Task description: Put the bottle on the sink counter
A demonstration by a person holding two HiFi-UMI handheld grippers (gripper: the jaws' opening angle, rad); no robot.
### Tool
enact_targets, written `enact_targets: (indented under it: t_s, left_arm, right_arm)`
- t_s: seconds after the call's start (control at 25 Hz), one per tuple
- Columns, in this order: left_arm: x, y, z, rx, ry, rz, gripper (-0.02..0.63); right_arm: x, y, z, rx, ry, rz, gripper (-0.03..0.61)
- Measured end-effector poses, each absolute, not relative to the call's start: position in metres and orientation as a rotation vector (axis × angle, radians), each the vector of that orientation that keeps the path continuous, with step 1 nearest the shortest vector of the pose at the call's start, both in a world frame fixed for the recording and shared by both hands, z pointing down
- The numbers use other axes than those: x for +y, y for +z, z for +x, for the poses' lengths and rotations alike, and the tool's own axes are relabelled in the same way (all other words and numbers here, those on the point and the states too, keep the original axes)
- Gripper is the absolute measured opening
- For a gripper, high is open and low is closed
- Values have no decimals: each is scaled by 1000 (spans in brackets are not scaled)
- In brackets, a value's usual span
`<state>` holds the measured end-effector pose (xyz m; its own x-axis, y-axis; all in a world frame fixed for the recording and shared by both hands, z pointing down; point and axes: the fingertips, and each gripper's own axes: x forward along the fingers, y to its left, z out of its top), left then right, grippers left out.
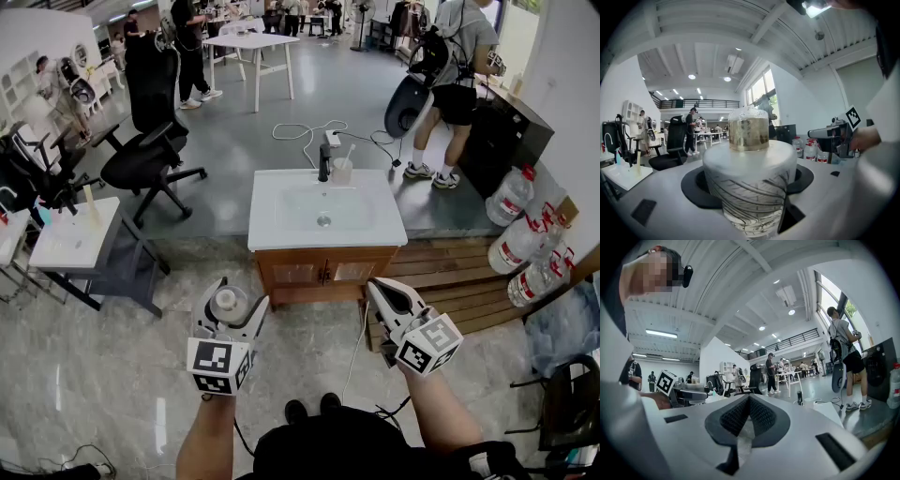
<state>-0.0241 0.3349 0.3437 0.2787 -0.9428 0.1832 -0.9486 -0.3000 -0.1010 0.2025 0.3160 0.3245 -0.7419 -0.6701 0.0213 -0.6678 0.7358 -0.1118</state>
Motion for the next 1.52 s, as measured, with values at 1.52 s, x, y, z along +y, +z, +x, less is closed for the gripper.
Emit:
enact_targets:
  t_s: [1.52]
  left_arm:
    - [326, 362, 39, -1873, 362, 2392, 350]
  right_arm:
    - [302, 344, 251, 2974, -261, -910, 14]
